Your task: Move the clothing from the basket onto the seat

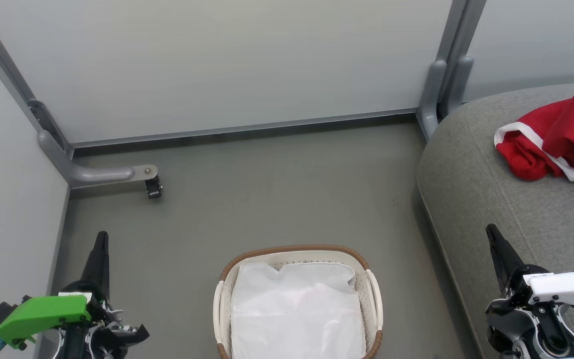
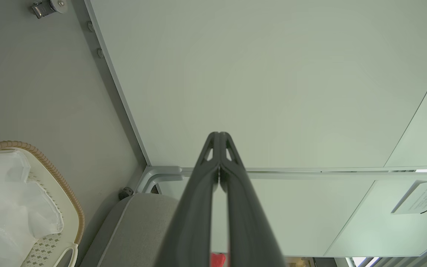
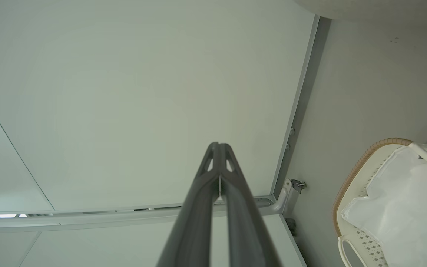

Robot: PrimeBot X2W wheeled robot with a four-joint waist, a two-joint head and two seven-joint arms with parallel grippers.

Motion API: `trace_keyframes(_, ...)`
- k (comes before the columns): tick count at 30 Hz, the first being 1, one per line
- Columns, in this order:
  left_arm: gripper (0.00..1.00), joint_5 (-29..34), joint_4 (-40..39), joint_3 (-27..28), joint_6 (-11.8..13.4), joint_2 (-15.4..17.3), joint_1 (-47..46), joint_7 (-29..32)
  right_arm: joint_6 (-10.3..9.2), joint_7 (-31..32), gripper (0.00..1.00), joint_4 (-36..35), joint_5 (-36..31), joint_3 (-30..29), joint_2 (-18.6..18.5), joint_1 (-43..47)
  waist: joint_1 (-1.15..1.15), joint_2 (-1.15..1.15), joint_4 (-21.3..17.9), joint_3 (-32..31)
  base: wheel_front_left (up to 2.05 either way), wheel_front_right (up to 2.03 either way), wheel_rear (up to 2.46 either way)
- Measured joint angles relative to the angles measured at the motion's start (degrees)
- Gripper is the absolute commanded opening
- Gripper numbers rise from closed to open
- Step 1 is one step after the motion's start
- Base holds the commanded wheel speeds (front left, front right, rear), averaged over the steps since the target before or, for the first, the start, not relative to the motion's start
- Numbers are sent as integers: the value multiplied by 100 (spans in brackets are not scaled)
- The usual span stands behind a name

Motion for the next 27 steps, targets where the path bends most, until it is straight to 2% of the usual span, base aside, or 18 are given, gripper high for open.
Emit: trace_keyframes(27, 0, -1, -1, 0, -1, 0, 0, 0, 0, 9, 0, 0, -2, -9, 9, 0, 0, 0, 0, 0, 0, 0, 0)
